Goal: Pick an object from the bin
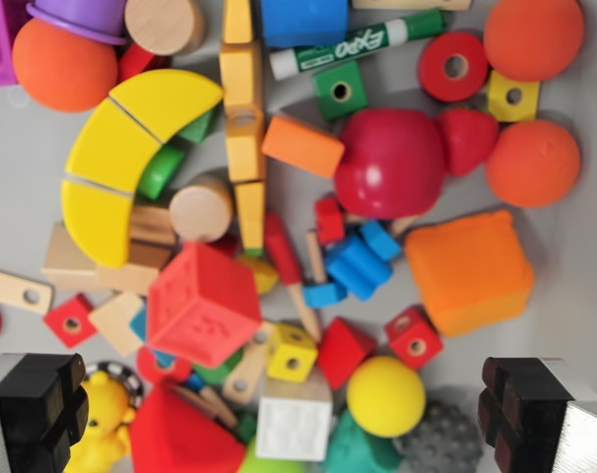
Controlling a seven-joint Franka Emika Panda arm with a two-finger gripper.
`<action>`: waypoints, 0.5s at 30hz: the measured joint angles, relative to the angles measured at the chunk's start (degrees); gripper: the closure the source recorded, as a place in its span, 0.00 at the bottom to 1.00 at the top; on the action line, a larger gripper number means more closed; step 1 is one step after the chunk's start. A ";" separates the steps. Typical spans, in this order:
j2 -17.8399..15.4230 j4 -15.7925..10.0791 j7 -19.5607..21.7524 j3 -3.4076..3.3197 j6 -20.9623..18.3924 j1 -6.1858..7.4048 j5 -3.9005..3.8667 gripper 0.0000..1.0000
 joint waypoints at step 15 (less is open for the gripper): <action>1.23 -1.83 8.15 0.41 3.17 2.09 0.09 0.00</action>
